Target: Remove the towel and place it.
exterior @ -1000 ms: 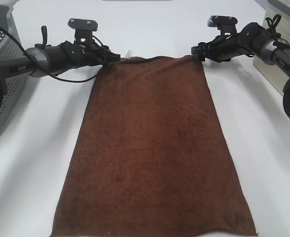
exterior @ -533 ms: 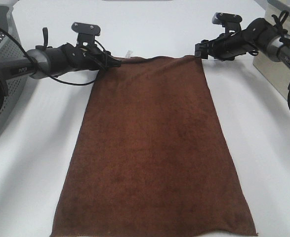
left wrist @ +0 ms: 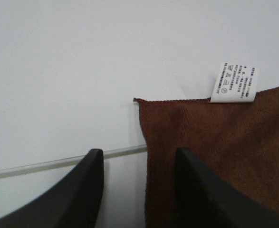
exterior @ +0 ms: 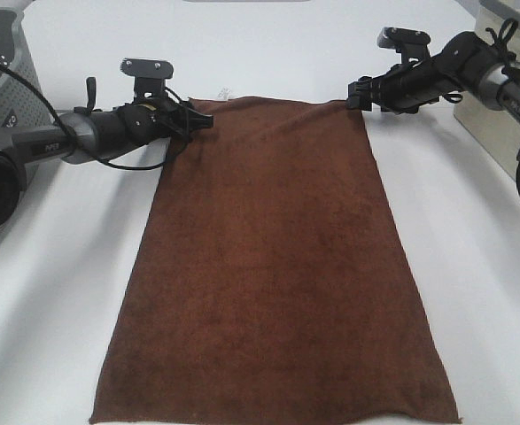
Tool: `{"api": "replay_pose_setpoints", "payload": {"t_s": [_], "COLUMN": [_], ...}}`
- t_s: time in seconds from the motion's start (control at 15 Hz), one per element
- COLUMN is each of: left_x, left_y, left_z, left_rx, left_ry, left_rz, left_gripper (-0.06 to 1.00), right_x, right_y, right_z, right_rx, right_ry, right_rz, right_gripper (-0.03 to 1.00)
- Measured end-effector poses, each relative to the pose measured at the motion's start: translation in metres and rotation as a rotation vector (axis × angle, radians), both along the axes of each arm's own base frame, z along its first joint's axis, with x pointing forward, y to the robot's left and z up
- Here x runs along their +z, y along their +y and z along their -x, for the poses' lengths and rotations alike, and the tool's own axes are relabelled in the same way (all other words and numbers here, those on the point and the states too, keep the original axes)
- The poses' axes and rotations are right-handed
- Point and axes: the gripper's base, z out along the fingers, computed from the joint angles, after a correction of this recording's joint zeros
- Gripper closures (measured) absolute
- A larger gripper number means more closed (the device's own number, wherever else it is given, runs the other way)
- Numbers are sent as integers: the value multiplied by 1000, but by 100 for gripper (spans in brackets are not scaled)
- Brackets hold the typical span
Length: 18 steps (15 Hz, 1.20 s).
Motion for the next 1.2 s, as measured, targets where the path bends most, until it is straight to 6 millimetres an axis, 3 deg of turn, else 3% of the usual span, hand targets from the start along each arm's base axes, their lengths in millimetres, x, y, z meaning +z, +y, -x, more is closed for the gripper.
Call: {"api": "replay_pose_setpoints", "payload": {"t_s": [0.27, 0.4, 0.6, 0.67, 0.73, 0.8, 0.93, 1.07, 1.2], "left_x": [1, 11, 67, 86, 118, 136, 179, 233, 273], "left_y": [-1, -5, -9, -11, -15, -17, -10, 22, 66], "left_z": [0, 0, -4, -3, 2, 7, 20, 36, 53], "left_rx": [8, -5, -25, -50, -109, -158, -249, -257, -189], "left_ry": [-6, -6, -68, -59, -17, 25, 111, 170, 265], "left_rz": [14, 22, 48, 57, 68, 58, 9, -3, 17], "left_gripper": [51, 51, 47, 41, 26, 16, 4, 1, 1], "right_x": [3, 21, 76, 95, 115, 128, 157, 197, 242], "right_y": [0, 2, 3, 4, 5, 3, -5, -16, -23], "right_z": [0, 2, 5, 8, 15, 21, 38, 59, 76], "right_rx": [5, 26, 52, 64, 71, 73, 52, -17, -77], "right_ry": [2, 1, -54, -56, -30, 5, 109, 174, 133], "right_rz": [-1, -2, -7, -13, -22, 6, 92, 191, 227], "right_gripper": [26, 26, 22, 20, 18, 17, 17, 17, 17]}}
